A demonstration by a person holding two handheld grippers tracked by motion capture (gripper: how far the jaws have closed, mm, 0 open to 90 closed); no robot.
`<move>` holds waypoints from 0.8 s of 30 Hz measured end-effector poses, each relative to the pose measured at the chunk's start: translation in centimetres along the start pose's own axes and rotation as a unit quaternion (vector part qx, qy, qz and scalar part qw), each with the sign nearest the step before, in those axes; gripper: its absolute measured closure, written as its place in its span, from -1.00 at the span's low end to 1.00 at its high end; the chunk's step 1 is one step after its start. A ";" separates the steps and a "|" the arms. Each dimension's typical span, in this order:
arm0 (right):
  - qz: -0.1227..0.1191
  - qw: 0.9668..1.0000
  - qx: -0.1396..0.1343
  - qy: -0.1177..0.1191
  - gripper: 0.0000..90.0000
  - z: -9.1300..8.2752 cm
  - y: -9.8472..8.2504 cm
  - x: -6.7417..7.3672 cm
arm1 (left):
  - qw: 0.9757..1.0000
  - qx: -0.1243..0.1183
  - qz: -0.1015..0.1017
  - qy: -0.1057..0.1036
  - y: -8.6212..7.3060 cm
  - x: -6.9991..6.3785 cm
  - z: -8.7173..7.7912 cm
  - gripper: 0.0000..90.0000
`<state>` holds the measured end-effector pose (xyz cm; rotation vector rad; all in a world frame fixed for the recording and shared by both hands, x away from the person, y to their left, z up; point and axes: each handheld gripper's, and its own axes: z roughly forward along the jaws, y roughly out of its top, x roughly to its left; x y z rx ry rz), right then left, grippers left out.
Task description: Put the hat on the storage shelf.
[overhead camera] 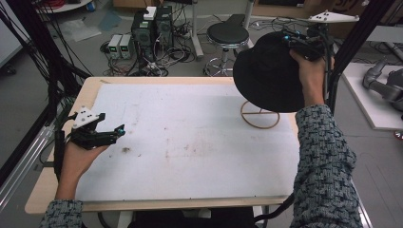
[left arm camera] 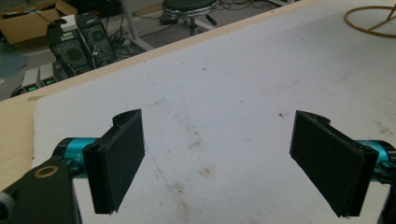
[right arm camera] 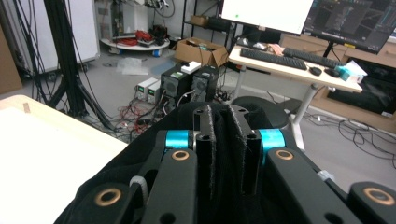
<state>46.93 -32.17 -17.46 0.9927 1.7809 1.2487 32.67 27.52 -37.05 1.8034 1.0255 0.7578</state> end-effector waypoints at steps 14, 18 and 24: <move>0.010 1.000 0.023 0.002 0.82 1.1 -1.7 -0.4 | 1.000 0.005 0.002 0.001 0.0 0.0 0.1 -0.59; 0.009 1.000 0.030 0.002 0.81 1.4 -1.9 -0.3 | 1.000 0.005 0.001 0.001 -0.1 0.0 0.1 -0.59; 0.005 0.999 0.035 -0.004 0.81 1.6 -1.9 -0.3 | 1.000 0.004 0.000 0.001 -0.1 -0.1 0.1 -0.59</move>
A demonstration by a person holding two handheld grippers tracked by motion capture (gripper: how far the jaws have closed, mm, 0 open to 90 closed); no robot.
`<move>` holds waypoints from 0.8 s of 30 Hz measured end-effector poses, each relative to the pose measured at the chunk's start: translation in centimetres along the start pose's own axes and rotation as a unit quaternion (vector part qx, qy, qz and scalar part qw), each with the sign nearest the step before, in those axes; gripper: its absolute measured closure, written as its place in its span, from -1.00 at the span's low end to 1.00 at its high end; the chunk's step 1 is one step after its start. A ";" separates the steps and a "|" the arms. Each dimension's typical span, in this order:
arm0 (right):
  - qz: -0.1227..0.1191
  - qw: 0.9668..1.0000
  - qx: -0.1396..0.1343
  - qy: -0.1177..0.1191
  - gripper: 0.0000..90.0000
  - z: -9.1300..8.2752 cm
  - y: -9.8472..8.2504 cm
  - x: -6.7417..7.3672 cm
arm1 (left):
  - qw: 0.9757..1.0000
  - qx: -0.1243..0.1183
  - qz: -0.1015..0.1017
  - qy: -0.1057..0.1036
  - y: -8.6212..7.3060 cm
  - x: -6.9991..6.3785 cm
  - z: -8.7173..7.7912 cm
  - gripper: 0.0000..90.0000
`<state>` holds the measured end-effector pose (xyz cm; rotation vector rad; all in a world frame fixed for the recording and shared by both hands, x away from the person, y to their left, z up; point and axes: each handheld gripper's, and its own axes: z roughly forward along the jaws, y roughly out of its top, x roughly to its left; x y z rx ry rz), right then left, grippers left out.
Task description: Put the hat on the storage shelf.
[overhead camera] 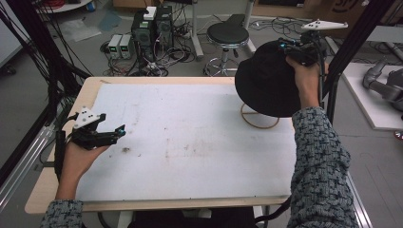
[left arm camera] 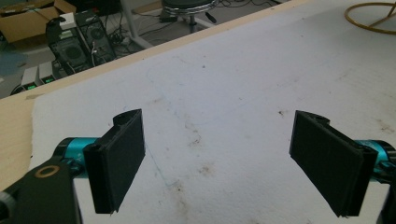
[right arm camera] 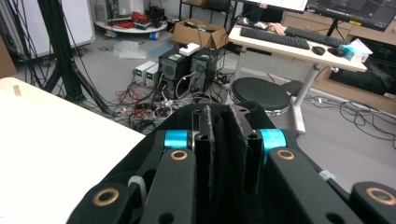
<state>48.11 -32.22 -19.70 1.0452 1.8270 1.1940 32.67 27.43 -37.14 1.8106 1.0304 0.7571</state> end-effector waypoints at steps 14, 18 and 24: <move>0.014 1.000 0.024 0.003 0.76 0.2 -0.6 -0.1 | 1.000 -0.001 0.002 0.000 0.0 0.0 -0.2 -0.59; 0.015 0.999 0.029 0.005 0.75 0.3 -1.1 -0.2 | 1.000 0.000 0.003 -0.001 0.0 -0.1 -0.1 -0.59; 0.020 1.000 0.021 0.005 0.75 0.4 -1.6 -0.3 | 1.000 0.000 0.002 0.000 0.0 -0.1 -0.1 -0.59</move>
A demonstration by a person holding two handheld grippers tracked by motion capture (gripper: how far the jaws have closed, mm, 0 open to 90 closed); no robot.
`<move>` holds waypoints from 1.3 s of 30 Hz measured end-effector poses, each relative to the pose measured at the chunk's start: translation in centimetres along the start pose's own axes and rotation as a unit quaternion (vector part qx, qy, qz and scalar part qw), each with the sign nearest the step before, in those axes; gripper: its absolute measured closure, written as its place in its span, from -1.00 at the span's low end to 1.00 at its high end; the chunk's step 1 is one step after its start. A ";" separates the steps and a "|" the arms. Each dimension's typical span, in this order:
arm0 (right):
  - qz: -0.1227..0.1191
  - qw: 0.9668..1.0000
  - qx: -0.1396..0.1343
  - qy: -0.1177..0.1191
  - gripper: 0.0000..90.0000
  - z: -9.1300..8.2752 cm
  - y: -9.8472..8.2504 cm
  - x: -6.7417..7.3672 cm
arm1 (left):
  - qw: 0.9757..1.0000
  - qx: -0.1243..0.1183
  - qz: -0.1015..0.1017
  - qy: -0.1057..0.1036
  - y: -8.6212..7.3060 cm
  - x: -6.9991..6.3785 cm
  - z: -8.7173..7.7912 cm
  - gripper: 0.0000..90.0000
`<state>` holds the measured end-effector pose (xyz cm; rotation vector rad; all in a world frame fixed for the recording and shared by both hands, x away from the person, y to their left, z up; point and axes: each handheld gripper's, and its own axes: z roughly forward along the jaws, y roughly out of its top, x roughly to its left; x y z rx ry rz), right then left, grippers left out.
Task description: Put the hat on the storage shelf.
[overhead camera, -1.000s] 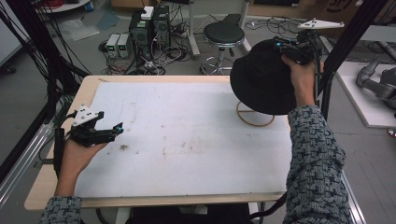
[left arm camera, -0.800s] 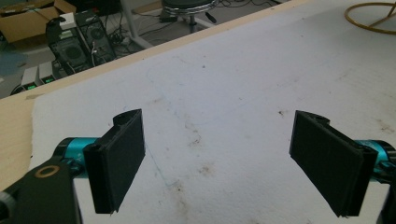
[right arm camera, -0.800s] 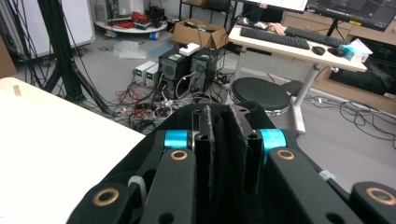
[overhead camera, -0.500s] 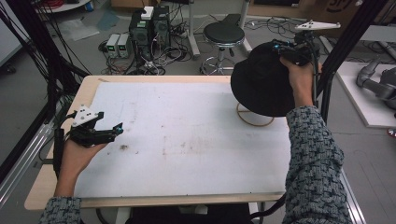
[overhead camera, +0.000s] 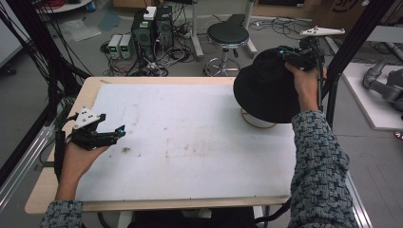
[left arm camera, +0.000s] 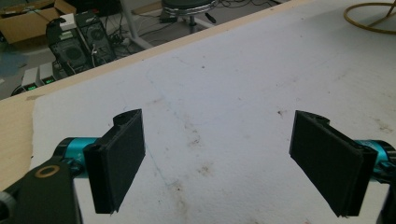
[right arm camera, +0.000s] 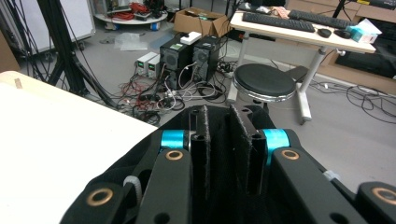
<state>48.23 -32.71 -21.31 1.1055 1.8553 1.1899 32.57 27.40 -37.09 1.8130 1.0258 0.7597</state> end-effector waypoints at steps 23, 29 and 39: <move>0.003 1.000 -0.013 -0.017 0.38 -0.2 -0.3 -0.1 | 1.000 -0.001 0.001 0.000 0.0 0.0 -0.1 -0.59; 0.004 0.999 -0.026 -0.019 0.27 -0.6 -0.2 -0.1 | 1.000 -0.001 0.001 0.000 0.0 0.0 0.0 -0.59; -0.001 0.999 -0.049 -0.018 0.03 -1.3 0.0 0.2 | 1.000 -0.001 0.002 -0.001 0.1 0.0 -0.1 -0.59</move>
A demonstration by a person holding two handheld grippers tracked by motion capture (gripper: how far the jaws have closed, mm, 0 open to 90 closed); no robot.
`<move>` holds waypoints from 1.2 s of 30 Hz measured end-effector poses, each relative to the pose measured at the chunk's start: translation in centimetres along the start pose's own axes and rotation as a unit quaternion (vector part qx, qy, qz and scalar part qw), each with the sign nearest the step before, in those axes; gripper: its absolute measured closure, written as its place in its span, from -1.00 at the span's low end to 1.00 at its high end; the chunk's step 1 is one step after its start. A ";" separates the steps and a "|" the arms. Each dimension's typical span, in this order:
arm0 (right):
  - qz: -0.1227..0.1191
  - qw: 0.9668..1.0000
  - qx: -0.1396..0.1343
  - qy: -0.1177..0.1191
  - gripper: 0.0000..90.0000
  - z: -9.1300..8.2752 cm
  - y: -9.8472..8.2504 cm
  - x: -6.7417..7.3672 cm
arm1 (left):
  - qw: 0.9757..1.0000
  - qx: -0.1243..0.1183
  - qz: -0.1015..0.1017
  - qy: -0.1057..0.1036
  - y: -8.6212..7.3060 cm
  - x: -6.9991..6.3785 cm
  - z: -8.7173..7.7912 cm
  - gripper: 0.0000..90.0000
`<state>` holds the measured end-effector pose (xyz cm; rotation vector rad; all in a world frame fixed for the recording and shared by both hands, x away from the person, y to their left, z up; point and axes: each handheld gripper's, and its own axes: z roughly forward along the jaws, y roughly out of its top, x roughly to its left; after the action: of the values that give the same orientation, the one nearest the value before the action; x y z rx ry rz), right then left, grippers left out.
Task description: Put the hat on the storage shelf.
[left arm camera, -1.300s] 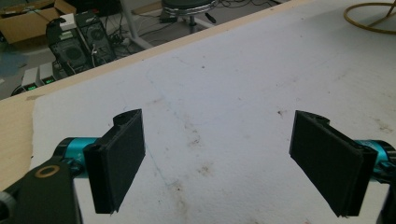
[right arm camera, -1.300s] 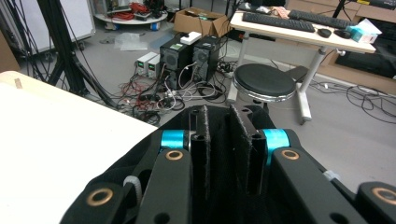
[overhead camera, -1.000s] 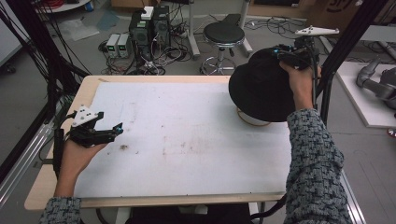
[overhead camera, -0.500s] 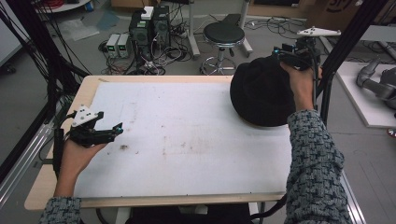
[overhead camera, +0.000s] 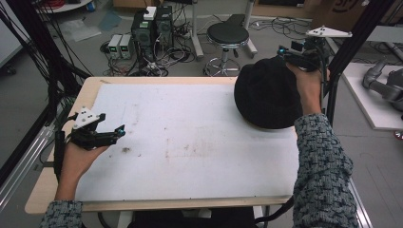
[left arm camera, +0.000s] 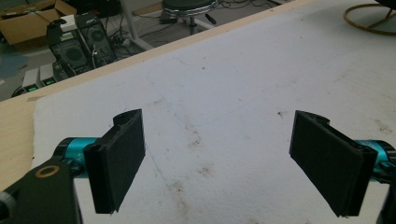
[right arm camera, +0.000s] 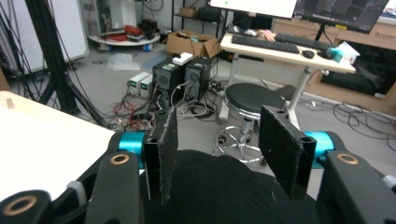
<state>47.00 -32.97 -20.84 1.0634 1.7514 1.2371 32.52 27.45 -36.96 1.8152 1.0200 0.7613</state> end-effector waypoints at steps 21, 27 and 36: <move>0.030 0.998 -0.037 0.030 -0.54 -1.4 -0.9 0.9 | 1.000 -0.002 0.000 -0.002 0.1 -0.3 0.1 -0.59; 0.025 0.998 -0.040 0.032 -0.71 -1.9 -0.7 1.5 | 1.000 -0.001 0.001 -0.002 0.0 -0.3 0.2 -0.59; 0.022 0.997 -0.052 0.049 -0.72 -2.5 -1.8 2.3 | 1.000 -0.002 0.003 -0.002 0.1 -0.3 0.1 -0.59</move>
<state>43.48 -32.07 -22.13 0.9993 1.7242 1.4145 32.51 27.10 -36.94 1.8166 1.0108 0.7617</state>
